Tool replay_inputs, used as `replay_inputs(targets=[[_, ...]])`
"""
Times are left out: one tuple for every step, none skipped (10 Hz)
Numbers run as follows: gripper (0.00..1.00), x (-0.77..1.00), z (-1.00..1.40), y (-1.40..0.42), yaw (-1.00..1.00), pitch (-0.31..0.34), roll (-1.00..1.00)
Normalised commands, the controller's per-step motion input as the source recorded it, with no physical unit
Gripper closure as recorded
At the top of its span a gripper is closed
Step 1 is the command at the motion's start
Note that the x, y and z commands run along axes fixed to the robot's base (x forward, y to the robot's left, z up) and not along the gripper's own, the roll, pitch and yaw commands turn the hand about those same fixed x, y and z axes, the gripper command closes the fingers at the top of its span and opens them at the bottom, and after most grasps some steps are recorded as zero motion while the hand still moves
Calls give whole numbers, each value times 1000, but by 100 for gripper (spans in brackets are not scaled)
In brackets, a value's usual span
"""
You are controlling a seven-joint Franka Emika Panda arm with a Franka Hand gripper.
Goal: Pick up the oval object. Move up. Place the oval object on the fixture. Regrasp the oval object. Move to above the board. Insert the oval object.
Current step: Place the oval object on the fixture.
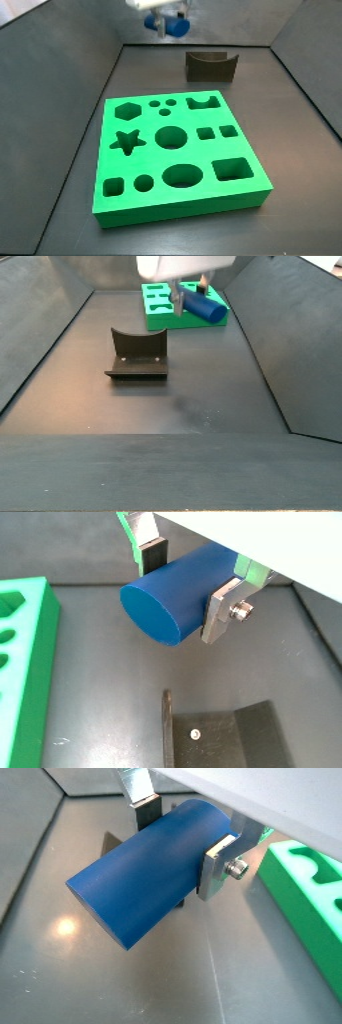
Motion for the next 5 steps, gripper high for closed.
replay_inputs(targets=[[100,-23,807,11,-15,33,41],[100,-18,634,11,-16,42,45],[100,-8,460,11,-16,52,49],[100,-1,288,11,-16,66,53],[100,1000,30,-176,-1000,63,-148]])
